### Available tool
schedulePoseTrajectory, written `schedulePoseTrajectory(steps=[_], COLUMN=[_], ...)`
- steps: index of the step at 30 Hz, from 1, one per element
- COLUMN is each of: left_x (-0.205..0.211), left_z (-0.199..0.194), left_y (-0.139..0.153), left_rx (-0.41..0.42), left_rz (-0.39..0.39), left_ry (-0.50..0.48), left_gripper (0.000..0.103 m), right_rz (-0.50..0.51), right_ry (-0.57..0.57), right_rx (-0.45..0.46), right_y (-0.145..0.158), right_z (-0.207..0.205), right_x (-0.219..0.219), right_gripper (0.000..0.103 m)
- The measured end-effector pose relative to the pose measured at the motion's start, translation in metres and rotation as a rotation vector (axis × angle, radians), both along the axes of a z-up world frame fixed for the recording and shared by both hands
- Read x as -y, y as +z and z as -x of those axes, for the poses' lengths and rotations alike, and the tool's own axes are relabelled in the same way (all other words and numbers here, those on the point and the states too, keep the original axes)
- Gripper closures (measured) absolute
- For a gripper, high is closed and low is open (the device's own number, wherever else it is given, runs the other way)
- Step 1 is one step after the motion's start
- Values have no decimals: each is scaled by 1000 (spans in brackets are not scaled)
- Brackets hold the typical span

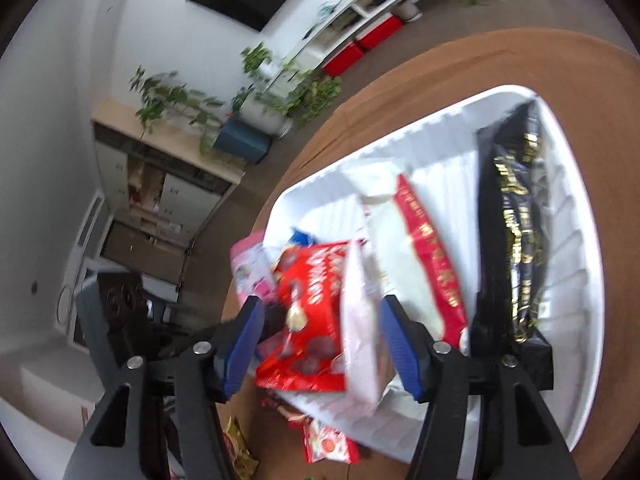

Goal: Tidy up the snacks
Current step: 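Lower the pink bar into the tray with the left tool while the right tool lowers the white pack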

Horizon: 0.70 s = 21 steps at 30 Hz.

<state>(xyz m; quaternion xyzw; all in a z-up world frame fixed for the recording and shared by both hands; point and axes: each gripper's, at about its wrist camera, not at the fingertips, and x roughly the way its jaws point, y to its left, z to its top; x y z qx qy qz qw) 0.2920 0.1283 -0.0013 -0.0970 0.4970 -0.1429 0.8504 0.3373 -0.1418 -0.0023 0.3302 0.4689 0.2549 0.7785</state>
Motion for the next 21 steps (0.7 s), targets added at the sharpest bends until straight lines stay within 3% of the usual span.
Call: schedulePoseTrajectory(steps=[2,7,9,11,13,16,21], left_x=[1,3,3,1,-1,-3,-4], left_z=[0,2,2,2,2,3,5], left_y=[0,2,3,3,3,3,6], left_rx=[-1,10,16,17,16,19,24], left_rz=[-3,-10,-8,6,13,15,16], left_ry=[4,4,10,18,23,24,21], left_gripper=[80,80,80,80,80,80,80], right_rz=[56,84,33,1,-7,-67,-78], right_ry=[-50,-104,-99,-75,-33,9,27], right_rx=[-8,6,9,35,45,16,-20], right_y=[1,-1,-1,3,5,0,-1], right_z=[-1,3,7,11,9,0,-12], right_x=[3,14,16,14,8,-3,-11], right_gripper=[43,43,41,31,27,25,16])
